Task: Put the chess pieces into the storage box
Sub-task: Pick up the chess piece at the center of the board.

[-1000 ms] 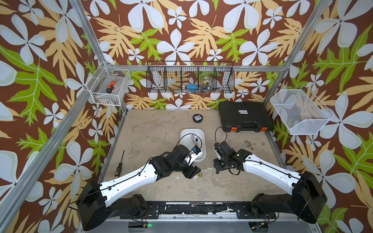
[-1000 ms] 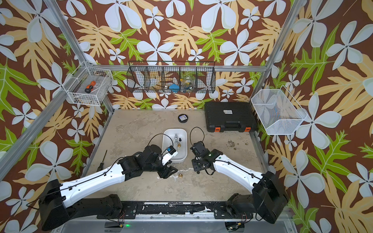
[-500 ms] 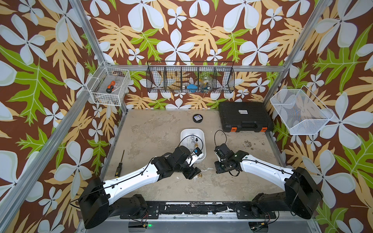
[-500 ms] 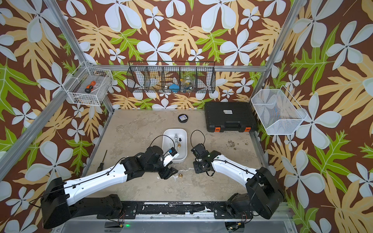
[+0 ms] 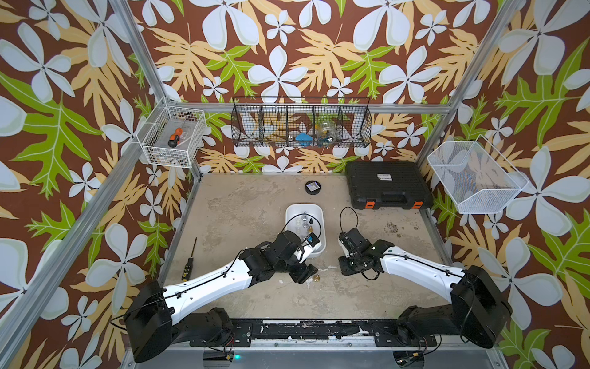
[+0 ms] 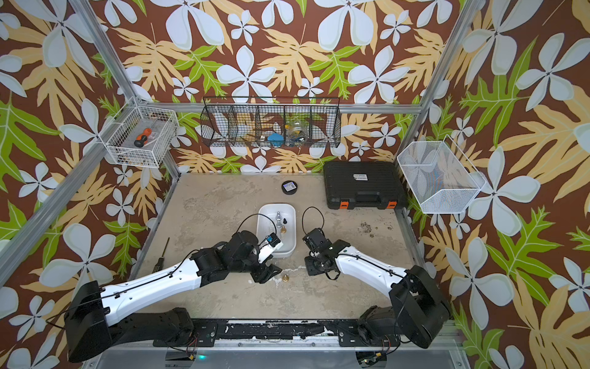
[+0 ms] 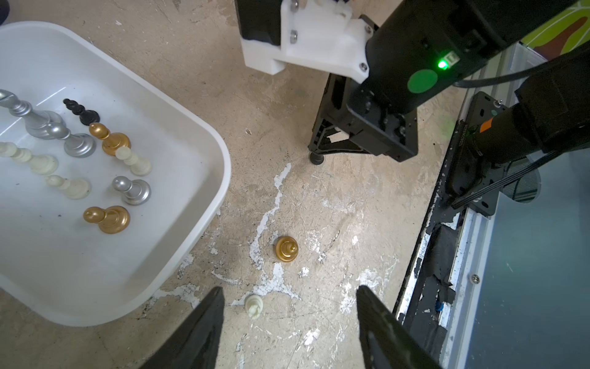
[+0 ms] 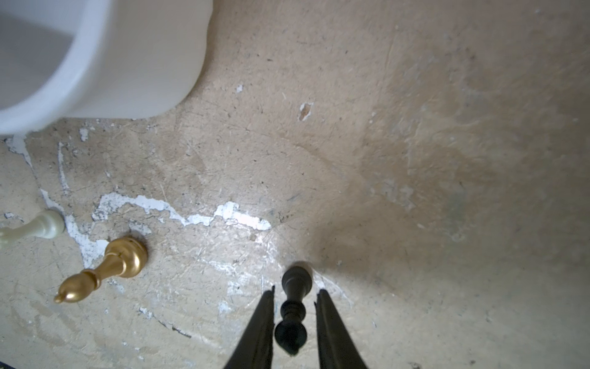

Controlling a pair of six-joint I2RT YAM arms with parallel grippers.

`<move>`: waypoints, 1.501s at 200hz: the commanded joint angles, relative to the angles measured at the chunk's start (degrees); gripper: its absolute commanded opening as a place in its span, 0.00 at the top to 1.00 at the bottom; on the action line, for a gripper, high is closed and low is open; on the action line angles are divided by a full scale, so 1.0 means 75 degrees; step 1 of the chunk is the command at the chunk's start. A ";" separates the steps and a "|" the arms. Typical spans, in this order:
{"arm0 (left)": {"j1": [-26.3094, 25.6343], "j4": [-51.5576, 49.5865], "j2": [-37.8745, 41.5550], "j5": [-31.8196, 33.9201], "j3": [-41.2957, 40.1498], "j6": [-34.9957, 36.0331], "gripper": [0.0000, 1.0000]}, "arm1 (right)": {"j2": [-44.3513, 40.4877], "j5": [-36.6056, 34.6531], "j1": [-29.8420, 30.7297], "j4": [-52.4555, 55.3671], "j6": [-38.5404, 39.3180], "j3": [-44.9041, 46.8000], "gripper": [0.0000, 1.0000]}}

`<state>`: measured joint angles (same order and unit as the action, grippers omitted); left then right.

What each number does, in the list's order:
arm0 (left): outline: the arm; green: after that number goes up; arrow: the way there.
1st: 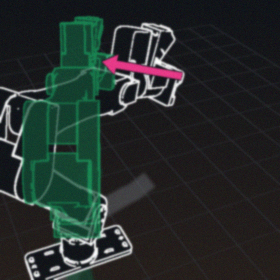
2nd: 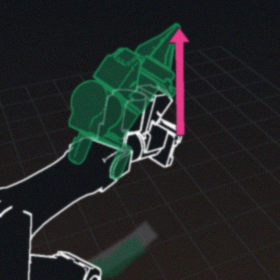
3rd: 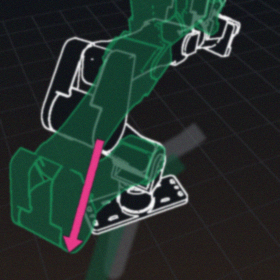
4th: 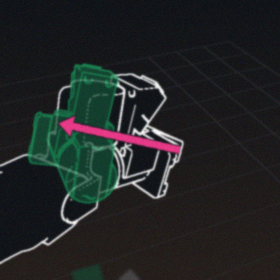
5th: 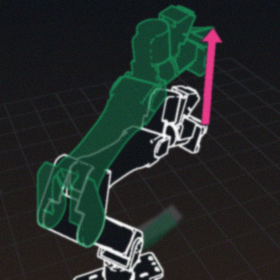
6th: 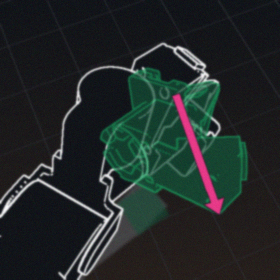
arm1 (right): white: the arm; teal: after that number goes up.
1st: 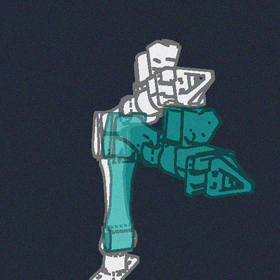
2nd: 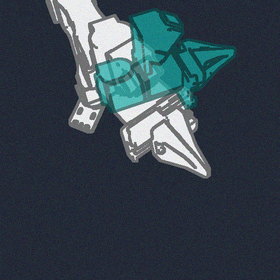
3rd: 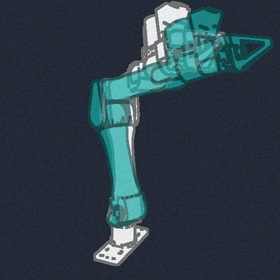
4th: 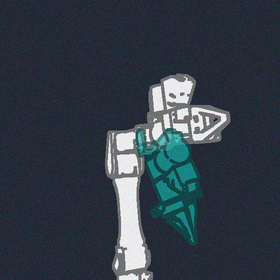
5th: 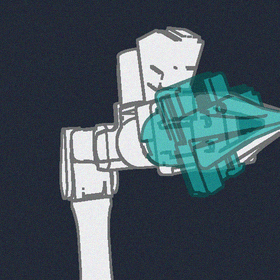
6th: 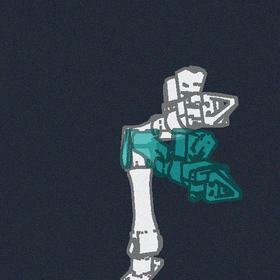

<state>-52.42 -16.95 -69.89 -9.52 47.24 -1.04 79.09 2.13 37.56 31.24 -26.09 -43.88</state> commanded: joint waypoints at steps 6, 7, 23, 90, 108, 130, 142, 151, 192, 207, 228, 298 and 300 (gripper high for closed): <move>0.0001 0.0069 0.0026 0.0061 -0.0006 0.0103 0.32 | 0.0007 0.0037 0.0002 -0.0029 0.0068 0.0008 0.75; -0.0003 0.0069 0.0026 0.0061 -0.0006 0.0097 0.32 | 0.0004 0.0041 0.0005 -0.0023 0.0068 0.0005 0.75; -0.0004 0.0050 0.0031 0.0086 -0.0006 0.0119 0.32 | 0.0010 0.0032 0.0007 -0.0028 0.0068 0.0003 0.76; -0.0005 -0.0012 0.0049 0.0163 -0.0018 0.0197 0.32 | 0.0167 0.0076 0.0008 -0.0210 0.0080 0.0080 0.78; 0.0000 -0.0025 0.0049 0.0249 -0.0018 0.0209 0.32 | 0.0148 0.0072 0.0011 -0.0229 0.0080 0.0099 0.82; -0.0001 -0.0037 0.0084 0.0445 -0.0018 0.0197 0.32 | 0.0056 0.0076 0.0018 -0.0223 0.0068 0.0099 0.87; -0.0003 -0.0046 0.0117 0.0484 -0.0006 0.0174 0.32 | 0.0020 0.0050 0.0013 -0.0175 0.0058 0.0076 0.88; 0.0000 -0.0020 0.0159 0.0484 -0.0015 0.0162 0.32 | -0.0013 0.0029 0.0019 -0.0149 0.0063 0.0046 0.89; 0.0004 0.0239 0.0620 0.1094 -0.0069 -0.0085 0.32 | -0.0397 -0.0166 0.0019 0.0218 0.0091 -0.0365 0.91; 0.0055 0.0412 0.0856 0.1326 -0.0123 -0.0246 0.32 | -0.0576 -0.0264 0.0008 0.0411 0.0138 -0.0721 0.91; 0.0287 0.0547 0.1139 0.1293 -0.0182 -0.0292 0.32 | -0.0676 -0.0304 0.0019 0.0698 0.0253 -0.1454 0.91; 0.0558 0.0892 0.1613 0.1152 -0.0346 -0.0436 0.32 | 0.0439 -0.0018 0.0109 0.0582 0.0977 -0.3378 0.91; 0.0563 0.0895 0.1618 0.1152 -0.0346 -0.0436 0.32 | 0.0495 -0.0012 0.0118 0.0572 0.0987 -0.3421 0.91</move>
<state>-48.47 -12.53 -58.26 -0.51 44.88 -3.68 79.15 1.23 37.98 35.70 -21.41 -66.39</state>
